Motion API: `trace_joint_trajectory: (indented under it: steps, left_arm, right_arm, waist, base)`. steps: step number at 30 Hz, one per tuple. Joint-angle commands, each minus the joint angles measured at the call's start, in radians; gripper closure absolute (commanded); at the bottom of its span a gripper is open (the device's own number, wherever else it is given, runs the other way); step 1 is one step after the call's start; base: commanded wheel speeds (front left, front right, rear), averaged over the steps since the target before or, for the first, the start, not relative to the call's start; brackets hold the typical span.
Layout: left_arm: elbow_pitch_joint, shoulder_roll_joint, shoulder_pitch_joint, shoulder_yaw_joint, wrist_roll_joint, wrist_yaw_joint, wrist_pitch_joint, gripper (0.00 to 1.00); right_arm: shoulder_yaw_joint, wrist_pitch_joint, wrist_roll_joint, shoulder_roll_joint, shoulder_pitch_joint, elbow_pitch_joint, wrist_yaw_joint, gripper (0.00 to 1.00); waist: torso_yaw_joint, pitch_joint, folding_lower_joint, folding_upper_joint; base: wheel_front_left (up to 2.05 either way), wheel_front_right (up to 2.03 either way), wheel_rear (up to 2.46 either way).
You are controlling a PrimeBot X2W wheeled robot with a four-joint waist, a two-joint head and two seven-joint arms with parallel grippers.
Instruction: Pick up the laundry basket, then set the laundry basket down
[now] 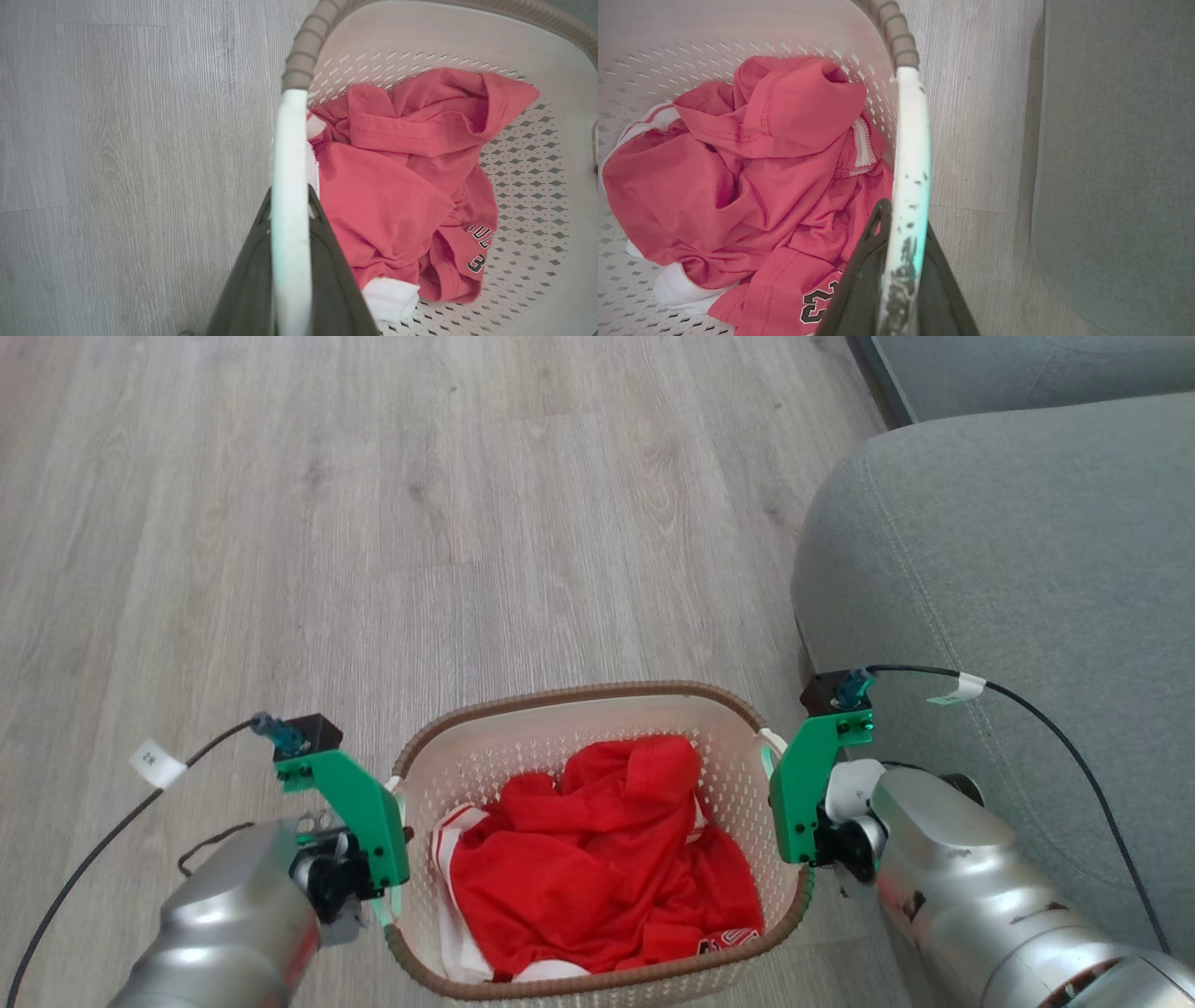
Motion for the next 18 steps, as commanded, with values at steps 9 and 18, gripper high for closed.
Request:
trace_joint_trajectory:
  steps: [9,18]
  left_arm:
    - [0.027,0.077,-0.044,0.019,-0.016,0.001,-0.013,1.0]
    - [0.031,0.076,-0.044,0.009,-0.022,0.001,-0.022,1.0]
  right_arm:
    - [0.022,0.001,0.016,-0.042,-0.008,0.016,-0.003,1.0]
    - [0.031,-0.004,0.028,-0.042,-0.012,0.021,-0.003,1.0]
  waist:
    - [0.001,-0.003,0.0001,-0.0001]
    - [0.007,-0.005,0.0001,-0.0001]
  base:
    - [0.0,0.0,0.0]
    - [0.0,0.0,0.0]
